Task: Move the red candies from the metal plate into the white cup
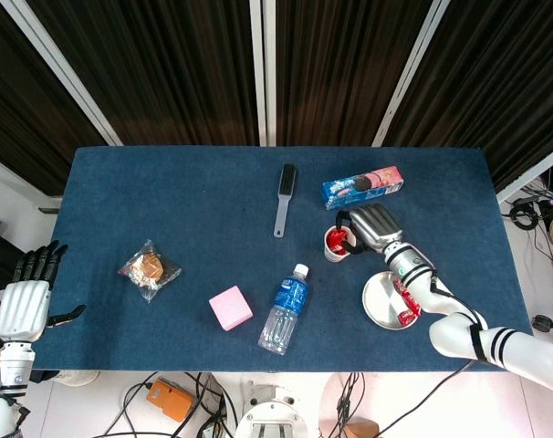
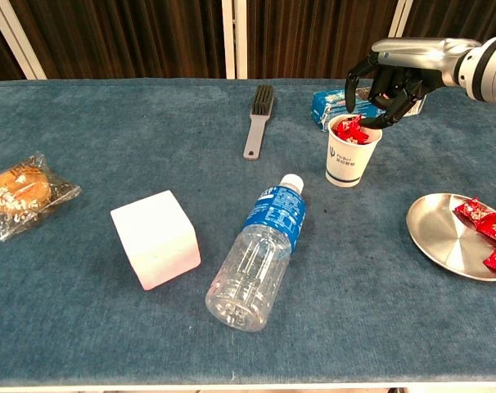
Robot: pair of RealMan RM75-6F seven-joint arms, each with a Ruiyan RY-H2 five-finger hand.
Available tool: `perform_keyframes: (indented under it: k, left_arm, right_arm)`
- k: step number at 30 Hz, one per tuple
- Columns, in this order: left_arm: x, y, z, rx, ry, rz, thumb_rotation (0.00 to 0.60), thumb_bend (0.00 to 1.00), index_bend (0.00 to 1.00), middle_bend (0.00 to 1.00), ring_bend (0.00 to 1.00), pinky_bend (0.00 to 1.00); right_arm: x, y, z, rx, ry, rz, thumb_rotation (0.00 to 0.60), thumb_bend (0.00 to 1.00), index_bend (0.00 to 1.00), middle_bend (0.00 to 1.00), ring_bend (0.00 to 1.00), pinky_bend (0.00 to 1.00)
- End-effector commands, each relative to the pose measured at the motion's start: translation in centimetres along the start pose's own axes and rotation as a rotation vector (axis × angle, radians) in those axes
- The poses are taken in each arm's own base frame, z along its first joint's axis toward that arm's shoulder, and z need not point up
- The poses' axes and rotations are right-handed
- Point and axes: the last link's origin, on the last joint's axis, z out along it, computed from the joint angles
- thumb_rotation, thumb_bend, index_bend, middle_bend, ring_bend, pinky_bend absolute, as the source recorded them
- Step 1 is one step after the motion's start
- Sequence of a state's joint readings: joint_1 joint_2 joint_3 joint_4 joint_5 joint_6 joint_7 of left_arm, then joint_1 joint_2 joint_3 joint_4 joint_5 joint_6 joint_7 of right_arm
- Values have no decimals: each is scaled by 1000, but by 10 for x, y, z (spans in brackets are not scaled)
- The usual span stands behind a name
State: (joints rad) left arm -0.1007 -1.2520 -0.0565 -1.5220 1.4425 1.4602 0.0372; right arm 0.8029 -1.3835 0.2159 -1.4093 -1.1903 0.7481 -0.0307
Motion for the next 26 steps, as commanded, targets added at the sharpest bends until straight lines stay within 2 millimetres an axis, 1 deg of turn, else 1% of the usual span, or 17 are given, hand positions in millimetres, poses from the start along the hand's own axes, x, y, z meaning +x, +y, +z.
perform_keyframes:
  k: [1,4,5,6,8,9,10,11,12,13,15,16,17,18,21,23,26]
  left_arm:
    - [0,0,0,-2,0,-1,600,0,6,0,0,0]
    - [0,1,1,-4,1,-3,600,0,5,0,0,0]
    - [0,1,1,-4,1,-4,600,0,6,0,0,0]
    - [0,0,2,-4,1,-4,600,0,5,0,0,0]
    - [0,0,2,-3,0,-4,600,0,5,0,0,0]
    - [0,0,3,-4,-1,-5,600,0,5,0,0,0]
    - [0,0,3,-4,0,-6,600,0,6,0,0,0]
    - [0,0,3,-5,0,-6,600,0,5,0,0,0]
    - [0,0,3,-6,0,-6,600,0,6,0,0,0]
    - [0,0,3,-7,1,-7,600,0,6,0,0,0]
    - [0,0,2,-6,3,-10,600,0,5,0,0,0]
    - [0,0,2,-6,3,-12,600,0,5,0,0,0]
    - [0,0,1,-4,5,-14,600,0,5,0,0,0]
    - [0,0,0,-2,5,-18,600,0,6,0,0,0]
    - [-1,1,-4,1,8,-20,600,0,6,0,0,0]
    - [-1,1,-6,3,11,-23,600,0,6,0,0,0]
    - [-1,1,-10,5,13,-20,600,0,6,0,0,0]
  right_arm:
    - [1,1,-4,0,9,-3,600,497,479,936,1000,1000]
    - [10,6,-17,-3,72,8,600,490,447,936,1000,1000]
    - [14,10,-24,-11,100,11,600,486,441,936,999,1000]
    - [19,18,-35,-27,139,3,600,481,438,930,983,1000]
    - [24,31,-57,-62,204,-31,600,462,416,866,893,994]
    - [26,40,-73,-93,243,-66,600,448,393,782,790,953]
    - [26,47,-86,-118,268,-92,600,438,353,655,639,837]
    - [26,53,-99,-146,290,-116,600,437,308,542,494,684]
    - [24,61,-116,-181,310,-134,600,437,271,470,398,573]
    - [23,65,-130,-205,321,-136,600,437,212,372,267,413]
    - [17,73,-160,-256,327,-119,600,437,111,226,94,182]
    - [15,76,-173,-276,327,-112,600,436,57,161,36,87]
    - [12,78,-184,-292,327,-104,600,436,23,123,8,36]
    - [8,80,-199,-309,324,-84,600,436,9,101,1,16]
    - [-1,82,-229,-334,327,-30,600,436,0,51,0,0]
    - [-5,82,-244,-341,342,-7,600,436,0,47,0,0]
    - [-8,81,-254,-341,359,-8,600,436,0,46,0,0]
